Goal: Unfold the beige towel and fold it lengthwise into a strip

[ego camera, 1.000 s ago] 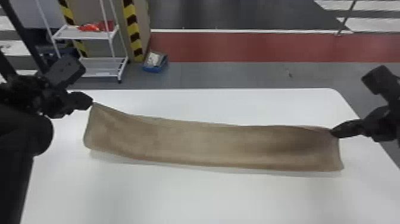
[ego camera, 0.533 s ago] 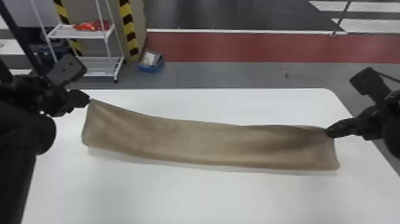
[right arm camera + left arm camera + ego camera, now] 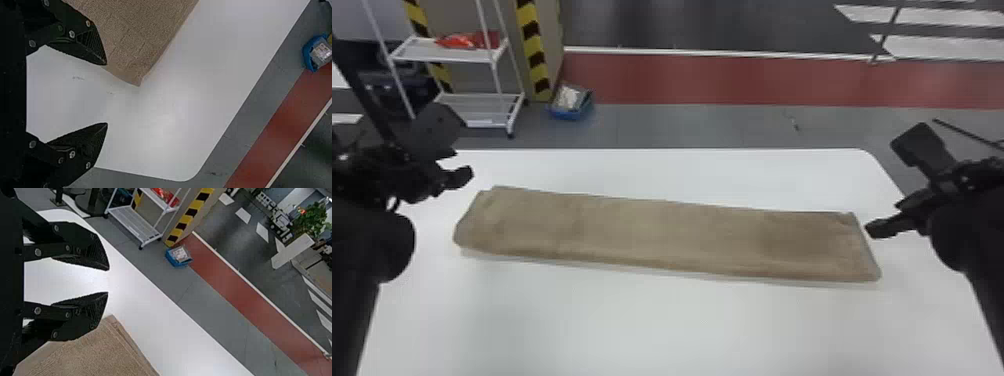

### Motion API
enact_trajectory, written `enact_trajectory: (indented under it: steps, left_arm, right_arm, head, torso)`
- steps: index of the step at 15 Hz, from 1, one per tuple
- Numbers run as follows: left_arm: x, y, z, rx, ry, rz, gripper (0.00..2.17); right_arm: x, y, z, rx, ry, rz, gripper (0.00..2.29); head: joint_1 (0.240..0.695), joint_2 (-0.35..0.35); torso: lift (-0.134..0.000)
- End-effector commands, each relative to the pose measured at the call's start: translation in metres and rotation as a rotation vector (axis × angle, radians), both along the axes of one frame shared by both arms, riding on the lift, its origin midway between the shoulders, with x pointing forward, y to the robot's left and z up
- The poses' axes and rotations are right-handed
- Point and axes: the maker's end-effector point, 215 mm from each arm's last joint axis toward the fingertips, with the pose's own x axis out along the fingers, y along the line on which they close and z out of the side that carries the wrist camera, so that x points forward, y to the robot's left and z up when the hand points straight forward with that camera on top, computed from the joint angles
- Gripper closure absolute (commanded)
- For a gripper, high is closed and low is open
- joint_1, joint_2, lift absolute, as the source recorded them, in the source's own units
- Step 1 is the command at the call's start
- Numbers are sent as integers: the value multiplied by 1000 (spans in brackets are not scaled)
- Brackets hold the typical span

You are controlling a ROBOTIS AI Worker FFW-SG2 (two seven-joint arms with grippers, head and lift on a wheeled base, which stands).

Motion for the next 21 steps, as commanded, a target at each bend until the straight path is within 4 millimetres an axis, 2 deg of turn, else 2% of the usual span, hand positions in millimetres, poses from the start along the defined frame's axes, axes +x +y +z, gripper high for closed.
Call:
enact_trajectory:
  steps: [1, 3, 4, 6, 8, 9, 13, 15, 16, 18, 20, 21]
  left_arm:
    - [-3, 0, -3, 13, -21, -4, 19]
    - [-7, 2, 1, -34, -52, 5, 22]
    - [-12, 9, 9, -87, -85, 24, 22]
    - [-27, 17, 24, -229, -154, 55, 16]
    - [-56, 33, 40, -390, -236, 99, 12]
    - [-69, 37, 43, -443, -259, 108, 9]
    - [-129, 50, 15, -569, -297, 206, 26]
    - [-163, 57, 12, -683, -403, 256, 33]
    - [-179, 54, 11, -726, -443, 269, 36]
    - [-199, 50, 23, -728, -493, 244, 49]
    - [-217, 34, 39, -749, -559, 187, 60]
    - [-224, 22, 44, -747, -600, 170, 60]
  right_arm:
    - [-2, -1, -2, 5, 1, -6, 36]
    - [-9, -1, -6, 34, -4, -22, 39]
    - [-12, 8, 0, 68, -29, -23, 39]
    - [-20, 32, 21, 196, -86, -41, 39]
    - [-30, 62, 46, 339, -155, -74, 39]
    - [-31, 76, 54, 357, -194, -73, 39]
    - [-50, 138, 65, 437, -275, -17, 66]
    - [-67, 168, 62, 495, -330, 1, 73]
    - [-74, 184, 57, 530, -365, 10, 73]
    - [-83, 203, 51, 553, -446, 6, 76]
    - [-87, 223, 73, 535, -610, 73, 80]
    - [-91, 230, 75, 549, -661, 75, 83]
  head:
    - [695, -58]
    - [695, -54]
    - [695, -54]
    - [695, -48]
    - [695, -16]
    - [695, -3]
    - [695, 60]
    - [695, 125]
    - [695, 147]
    - [695, 183]
    - [695, 221]
    - [695, 227]
  torso:
    - [-126]
    - [-126]
    - [-126]
    - [-126]
    - [-126]
    - [-126]
    - [-126]
    - [-126]
    - [-126]
    - [-126]
    - [-126]
    - [-126]
